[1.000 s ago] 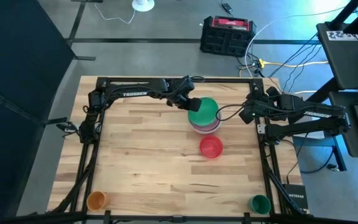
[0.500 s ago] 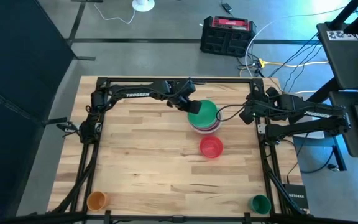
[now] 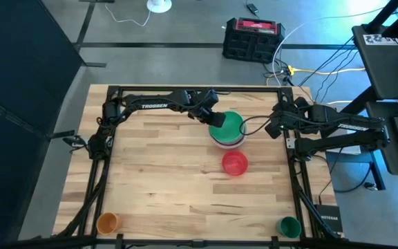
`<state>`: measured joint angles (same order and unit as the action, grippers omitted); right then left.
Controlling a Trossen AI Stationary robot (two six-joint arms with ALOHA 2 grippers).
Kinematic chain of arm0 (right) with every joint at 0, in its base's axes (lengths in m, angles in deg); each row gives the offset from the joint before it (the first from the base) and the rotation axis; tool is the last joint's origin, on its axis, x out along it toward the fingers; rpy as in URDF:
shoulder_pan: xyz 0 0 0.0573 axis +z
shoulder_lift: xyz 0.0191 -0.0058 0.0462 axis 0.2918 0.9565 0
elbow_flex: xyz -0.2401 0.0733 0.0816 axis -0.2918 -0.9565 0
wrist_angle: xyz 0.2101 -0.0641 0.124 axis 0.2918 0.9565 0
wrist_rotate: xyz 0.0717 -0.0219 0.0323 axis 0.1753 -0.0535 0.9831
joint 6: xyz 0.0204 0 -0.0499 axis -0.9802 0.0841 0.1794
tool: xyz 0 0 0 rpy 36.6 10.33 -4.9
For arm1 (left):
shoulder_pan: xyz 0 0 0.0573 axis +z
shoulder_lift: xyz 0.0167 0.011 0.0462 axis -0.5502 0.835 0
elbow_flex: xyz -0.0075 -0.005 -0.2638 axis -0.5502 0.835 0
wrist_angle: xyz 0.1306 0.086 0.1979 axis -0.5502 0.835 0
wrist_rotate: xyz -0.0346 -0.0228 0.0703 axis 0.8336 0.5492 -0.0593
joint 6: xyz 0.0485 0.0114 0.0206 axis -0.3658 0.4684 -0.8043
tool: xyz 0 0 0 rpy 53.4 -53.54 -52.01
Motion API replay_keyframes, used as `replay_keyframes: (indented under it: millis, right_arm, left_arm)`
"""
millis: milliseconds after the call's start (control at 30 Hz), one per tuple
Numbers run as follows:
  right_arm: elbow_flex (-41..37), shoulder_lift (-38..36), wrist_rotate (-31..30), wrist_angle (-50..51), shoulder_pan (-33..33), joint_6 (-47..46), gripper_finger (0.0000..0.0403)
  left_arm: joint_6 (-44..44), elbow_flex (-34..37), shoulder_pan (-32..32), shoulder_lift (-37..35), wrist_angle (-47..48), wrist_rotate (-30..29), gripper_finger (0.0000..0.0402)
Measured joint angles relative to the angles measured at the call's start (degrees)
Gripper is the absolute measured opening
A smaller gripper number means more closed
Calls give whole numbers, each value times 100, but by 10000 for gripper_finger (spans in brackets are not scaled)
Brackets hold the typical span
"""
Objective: Nest bowls inside each other
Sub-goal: Stack the teal bowl on top of the pink bowl, then stack the orange bowl on top of the teal bowl
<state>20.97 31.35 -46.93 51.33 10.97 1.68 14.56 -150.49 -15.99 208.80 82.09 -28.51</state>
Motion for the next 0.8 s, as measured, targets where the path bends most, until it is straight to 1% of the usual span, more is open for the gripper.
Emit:
replay_keyframes:
  millis: [567, 800]
  right_arm:
    - [0, 0, 259, 4, 0, 14, 149]
    - [0, 0, 660, -108, 2, 0, 149]
  left_arm:
    - [-312, 0, -2, -32, 19, 68, 82]
    - [-546, -1, -55, -182, 23, 81, 127]
